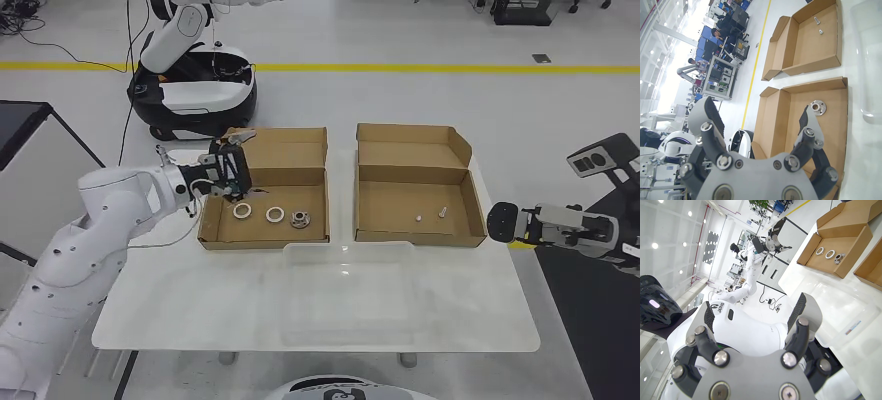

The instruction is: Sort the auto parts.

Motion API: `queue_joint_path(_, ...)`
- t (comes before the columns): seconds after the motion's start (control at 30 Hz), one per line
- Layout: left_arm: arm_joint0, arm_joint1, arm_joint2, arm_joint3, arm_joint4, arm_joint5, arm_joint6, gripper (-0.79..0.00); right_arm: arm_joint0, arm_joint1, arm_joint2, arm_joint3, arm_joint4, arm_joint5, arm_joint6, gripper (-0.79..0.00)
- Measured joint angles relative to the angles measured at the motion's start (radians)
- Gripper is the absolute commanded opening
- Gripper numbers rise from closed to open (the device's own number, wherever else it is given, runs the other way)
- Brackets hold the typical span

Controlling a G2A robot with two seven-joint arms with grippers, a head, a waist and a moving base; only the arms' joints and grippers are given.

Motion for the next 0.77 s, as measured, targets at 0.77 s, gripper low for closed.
queue_joint_path(0.77, 0.013, 0.007, -0.032, -0.003, 0.005, -0.041, 0.028, 0.0, 0.0, 0.0, 0.0, 0.0, 0.0, 0.0, 0.0, -0.001)
